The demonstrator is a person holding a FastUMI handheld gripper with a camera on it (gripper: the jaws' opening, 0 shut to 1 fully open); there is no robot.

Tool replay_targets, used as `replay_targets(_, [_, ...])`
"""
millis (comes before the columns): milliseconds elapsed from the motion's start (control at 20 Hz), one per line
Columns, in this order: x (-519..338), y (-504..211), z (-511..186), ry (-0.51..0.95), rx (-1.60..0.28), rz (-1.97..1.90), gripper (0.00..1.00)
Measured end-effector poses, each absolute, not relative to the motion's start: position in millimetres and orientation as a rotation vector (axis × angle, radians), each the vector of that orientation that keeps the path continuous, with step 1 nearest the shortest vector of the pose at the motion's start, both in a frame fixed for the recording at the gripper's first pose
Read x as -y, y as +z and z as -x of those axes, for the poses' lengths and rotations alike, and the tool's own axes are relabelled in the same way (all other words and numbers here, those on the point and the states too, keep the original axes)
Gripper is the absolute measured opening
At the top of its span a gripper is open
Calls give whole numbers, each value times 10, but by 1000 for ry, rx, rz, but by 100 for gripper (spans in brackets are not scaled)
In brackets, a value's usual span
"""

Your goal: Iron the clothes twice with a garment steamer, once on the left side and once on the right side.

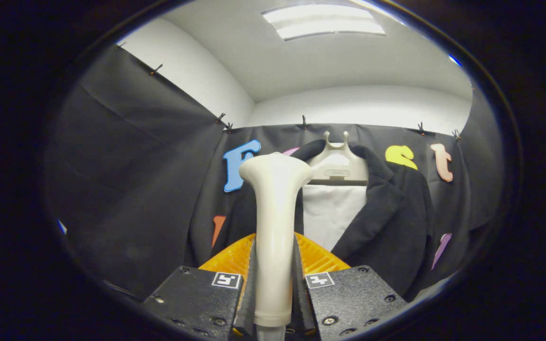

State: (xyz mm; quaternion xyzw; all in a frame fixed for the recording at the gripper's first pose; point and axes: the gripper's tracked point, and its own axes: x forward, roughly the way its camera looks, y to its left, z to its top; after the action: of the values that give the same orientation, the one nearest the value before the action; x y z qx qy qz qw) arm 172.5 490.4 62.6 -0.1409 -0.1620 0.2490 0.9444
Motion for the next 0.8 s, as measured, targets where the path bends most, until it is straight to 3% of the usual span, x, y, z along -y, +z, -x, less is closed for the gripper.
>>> replay_targets(800, [-4684,225,-1549,477,197,289,36])
